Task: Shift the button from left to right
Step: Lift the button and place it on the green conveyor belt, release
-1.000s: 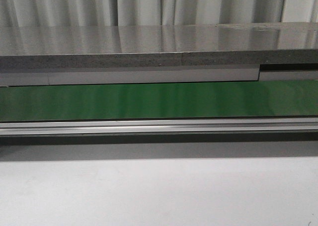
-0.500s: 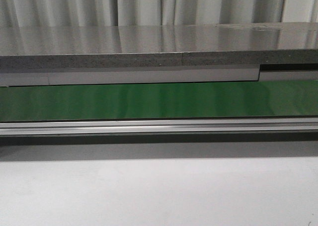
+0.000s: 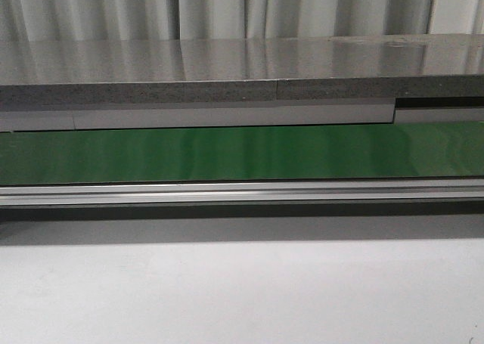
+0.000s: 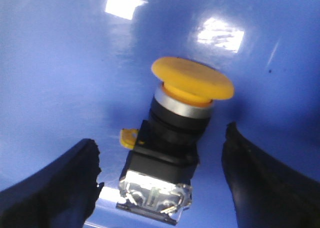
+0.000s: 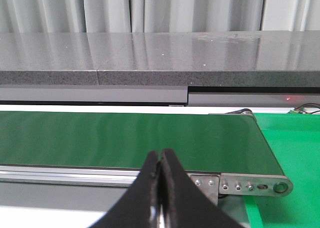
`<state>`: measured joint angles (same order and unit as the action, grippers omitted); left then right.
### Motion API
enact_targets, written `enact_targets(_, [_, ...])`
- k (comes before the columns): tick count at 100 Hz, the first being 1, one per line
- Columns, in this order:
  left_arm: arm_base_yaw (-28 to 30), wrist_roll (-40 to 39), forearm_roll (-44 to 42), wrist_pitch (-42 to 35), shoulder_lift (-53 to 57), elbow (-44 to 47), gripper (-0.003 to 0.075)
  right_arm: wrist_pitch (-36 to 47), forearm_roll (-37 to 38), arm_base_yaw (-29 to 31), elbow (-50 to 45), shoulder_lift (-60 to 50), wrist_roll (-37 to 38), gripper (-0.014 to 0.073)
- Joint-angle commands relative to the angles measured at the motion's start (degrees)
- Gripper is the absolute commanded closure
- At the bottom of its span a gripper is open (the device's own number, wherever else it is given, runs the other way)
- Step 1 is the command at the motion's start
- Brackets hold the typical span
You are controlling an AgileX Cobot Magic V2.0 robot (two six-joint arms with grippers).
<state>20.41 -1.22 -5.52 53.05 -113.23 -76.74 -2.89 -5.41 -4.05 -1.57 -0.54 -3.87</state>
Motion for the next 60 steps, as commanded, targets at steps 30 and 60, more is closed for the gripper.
enact_targets(30, [0.1, -0.1, 0.3, -0.8, 0.5, -1.8, 0.0376, 4.8, 0.7, -0.1, 0.8, -1.2, -0.3, 0.066])
enact_targets(60, [0.1, -0.1, 0.7, 1.5, 2.4, -3.8, 0.0717, 4.8, 0.7, -0.1, 0.8, -1.2, -0.3, 0.066])
